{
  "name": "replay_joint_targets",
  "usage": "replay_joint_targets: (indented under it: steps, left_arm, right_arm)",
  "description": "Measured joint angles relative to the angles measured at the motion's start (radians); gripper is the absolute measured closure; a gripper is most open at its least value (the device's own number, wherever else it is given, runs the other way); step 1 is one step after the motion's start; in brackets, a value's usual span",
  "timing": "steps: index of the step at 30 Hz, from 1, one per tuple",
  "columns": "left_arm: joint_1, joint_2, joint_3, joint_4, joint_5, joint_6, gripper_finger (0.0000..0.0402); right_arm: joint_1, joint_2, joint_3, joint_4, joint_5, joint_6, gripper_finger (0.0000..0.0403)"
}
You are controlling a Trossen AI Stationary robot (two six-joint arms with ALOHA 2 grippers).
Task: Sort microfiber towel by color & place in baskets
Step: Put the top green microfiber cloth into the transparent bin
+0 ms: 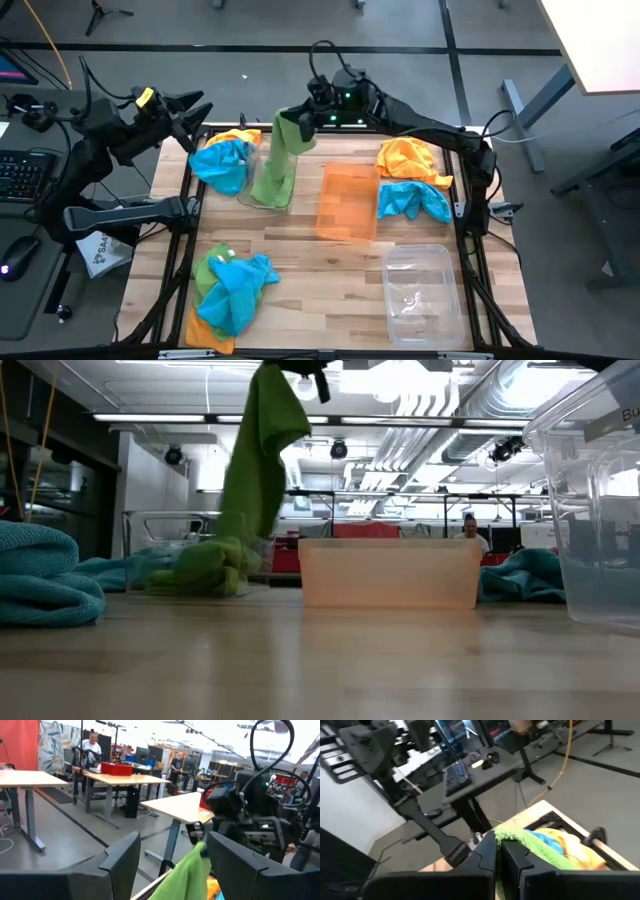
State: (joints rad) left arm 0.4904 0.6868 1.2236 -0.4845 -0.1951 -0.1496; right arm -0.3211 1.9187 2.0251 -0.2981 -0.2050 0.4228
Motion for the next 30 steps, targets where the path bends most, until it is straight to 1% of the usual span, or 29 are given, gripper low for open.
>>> replay_joint_targets:
  steps: [3, 12, 15, 18, 20, 21, 23, 25, 27, 30]
  left_arm:
    - [0.0, 0.0, 0.0, 0.024, 0.0, 0.006, 0.0186]
    - [0.0, 0.0, 0.0, 0.034, -0.002, 0.004, 0.0186]
    - [0.0, 0.0, 0.0, 0.034, -0.002, 0.001, 0.0186]
    - [0.0, 0.0, 0.0, 0.034, -0.002, -0.017, 0.0186]
    - [0.0, 0.0, 0.0, 0.034, -0.002, -0.022, 0.0186]
    - [0.0, 0.0, 0.0, 0.034, -0.002, -0.022, 0.0186]
    - [0.0, 0.0, 0.0, 0.034, -0.002, -0.022, 0.0186]
    - [0.0, 0.0, 0.0, 0.034, 0.004, -0.023, 0.0186]
    - [0.0, 0.0, 0.0, 0.034, 0.007, -0.023, 0.0186]
    - [0.0, -0.001, 0.0, 0.034, 0.009, -0.023, 0.0186]
  right_arm:
    - [0.015, 0.029, -0.008, 0.056, -0.013, 0.023, 0.0403]
    - [0.08, 0.188, -0.011, 0.251, -0.092, 0.096, 0.0403]
    - [0.087, 0.24, -0.011, 0.25, -0.073, 0.075, 0.0403]
    - [0.087, 0.281, -0.011, 0.214, -0.013, 0.05, 0.0403]
    - [0.086, 0.307, -0.011, 0.17, 0.03, 0.072, 0.0401]
    - [0.084, 0.32, -0.011, 0.153, 0.033, 0.076, 0.0397]
    - [0.078, 0.337, -0.013, 0.099, 0.005, 0.045, 0.038]
    - [0.077, 0.343, -0.013, 0.054, -0.023, -0.006, 0.0352]
    - [0.077, 0.343, -0.012, 0.002, -0.018, -0.063, 0.0314]
    - [0.079, 0.334, -0.012, -0.065, 0.037, -0.14, 0.0244]
